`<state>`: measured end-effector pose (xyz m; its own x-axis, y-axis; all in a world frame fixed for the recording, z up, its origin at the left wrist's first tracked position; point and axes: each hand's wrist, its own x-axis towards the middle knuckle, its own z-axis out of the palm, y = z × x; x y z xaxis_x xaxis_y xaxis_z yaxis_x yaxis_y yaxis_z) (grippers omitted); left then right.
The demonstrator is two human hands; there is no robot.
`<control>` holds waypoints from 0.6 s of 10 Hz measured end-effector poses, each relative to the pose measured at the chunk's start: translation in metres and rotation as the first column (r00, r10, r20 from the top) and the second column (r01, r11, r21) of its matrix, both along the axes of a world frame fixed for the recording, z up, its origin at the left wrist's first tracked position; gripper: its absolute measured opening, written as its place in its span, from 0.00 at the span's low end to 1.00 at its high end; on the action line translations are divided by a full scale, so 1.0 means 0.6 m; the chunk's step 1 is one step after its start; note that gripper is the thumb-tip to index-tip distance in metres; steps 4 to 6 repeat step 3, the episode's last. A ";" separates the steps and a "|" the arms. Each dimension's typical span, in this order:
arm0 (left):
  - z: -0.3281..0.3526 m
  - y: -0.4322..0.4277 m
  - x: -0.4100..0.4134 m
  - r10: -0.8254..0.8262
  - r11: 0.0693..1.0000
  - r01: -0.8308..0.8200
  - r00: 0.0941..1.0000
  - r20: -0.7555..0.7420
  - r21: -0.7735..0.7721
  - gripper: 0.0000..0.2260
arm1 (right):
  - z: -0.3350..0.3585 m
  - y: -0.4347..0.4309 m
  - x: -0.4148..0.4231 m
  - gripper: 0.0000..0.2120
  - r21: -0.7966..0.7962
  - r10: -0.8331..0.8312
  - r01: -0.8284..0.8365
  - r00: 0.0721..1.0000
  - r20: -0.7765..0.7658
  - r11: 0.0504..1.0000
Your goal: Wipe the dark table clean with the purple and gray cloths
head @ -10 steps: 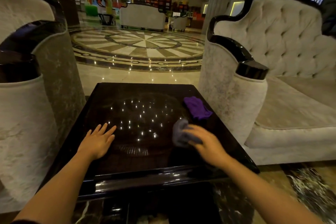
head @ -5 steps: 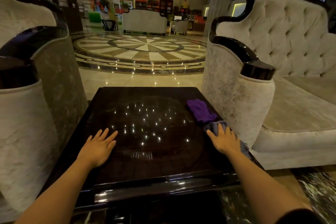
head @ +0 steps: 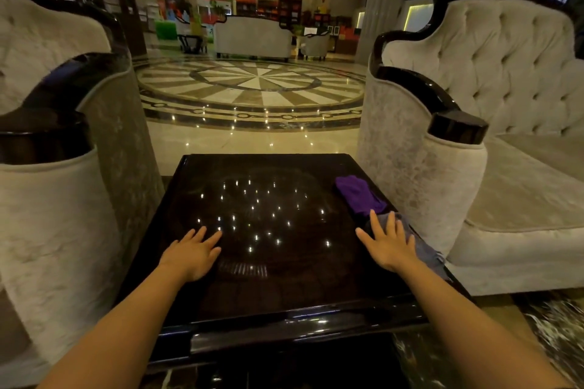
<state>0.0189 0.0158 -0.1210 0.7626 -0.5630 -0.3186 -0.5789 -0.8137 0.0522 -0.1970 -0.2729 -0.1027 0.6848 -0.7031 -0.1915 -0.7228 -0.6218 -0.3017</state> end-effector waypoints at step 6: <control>0.189 -0.021 -0.040 0.005 0.993 0.009 0.992 0.125 -0.117 0.25 | 0.171 0.104 0.058 0.30 -0.032 0.204 -0.202 0.975 0.081 0.979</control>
